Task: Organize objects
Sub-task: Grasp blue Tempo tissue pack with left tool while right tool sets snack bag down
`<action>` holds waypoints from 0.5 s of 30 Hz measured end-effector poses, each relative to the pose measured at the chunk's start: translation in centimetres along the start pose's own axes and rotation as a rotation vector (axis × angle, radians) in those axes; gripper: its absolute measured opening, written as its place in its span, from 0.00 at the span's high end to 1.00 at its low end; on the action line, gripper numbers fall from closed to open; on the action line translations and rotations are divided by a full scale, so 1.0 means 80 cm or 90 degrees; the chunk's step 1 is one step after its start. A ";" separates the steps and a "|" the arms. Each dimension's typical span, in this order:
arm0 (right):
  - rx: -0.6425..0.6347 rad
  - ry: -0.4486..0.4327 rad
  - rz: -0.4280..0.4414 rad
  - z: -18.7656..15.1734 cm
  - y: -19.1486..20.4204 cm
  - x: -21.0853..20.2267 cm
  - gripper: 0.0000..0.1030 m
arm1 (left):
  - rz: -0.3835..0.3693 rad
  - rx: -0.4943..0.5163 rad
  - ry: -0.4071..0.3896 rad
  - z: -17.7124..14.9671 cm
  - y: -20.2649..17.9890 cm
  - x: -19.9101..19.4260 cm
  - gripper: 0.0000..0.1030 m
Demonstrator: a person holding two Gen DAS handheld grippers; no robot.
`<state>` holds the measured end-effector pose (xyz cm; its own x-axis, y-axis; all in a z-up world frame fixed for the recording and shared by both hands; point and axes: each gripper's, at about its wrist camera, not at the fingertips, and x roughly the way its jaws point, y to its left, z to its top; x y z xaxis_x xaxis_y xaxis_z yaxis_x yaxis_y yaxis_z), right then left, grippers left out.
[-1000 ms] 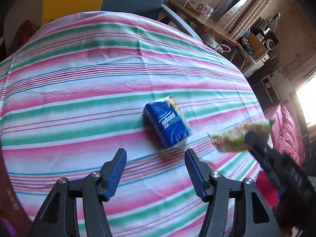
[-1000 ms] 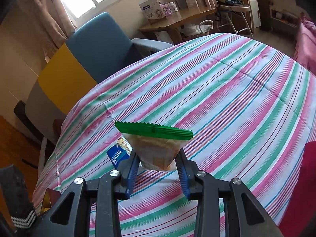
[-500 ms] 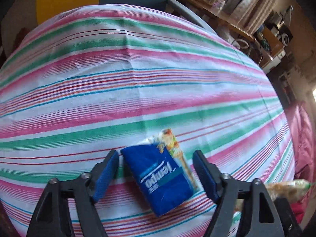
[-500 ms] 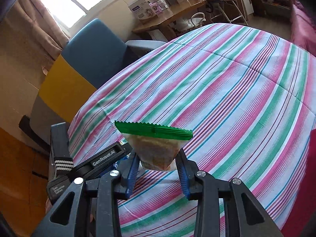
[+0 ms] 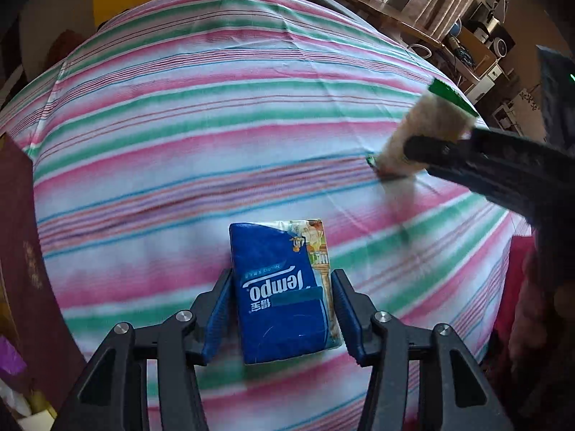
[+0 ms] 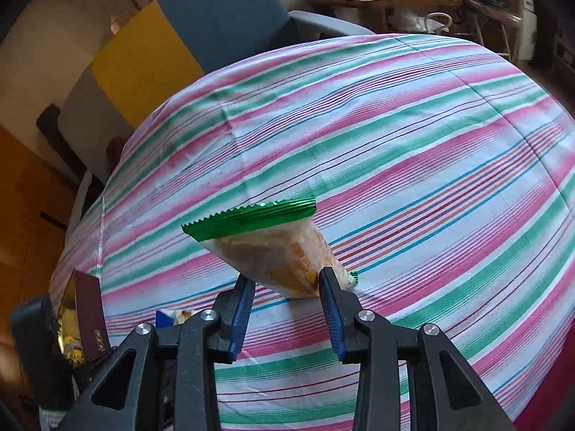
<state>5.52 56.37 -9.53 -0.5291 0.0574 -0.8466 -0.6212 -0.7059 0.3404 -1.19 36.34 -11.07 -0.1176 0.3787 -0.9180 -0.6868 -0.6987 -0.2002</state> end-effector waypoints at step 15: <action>0.033 -0.046 0.172 -0.004 -0.005 -0.029 0.15 | -0.040 0.014 -0.080 -0.052 0.013 -0.018 0.48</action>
<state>7.21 56.28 -7.85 -0.7176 -0.0763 -0.6923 -0.4807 -0.6650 0.5715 1.29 32.54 -11.38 -0.1617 0.4955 -0.8534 -0.7109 -0.6583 -0.2474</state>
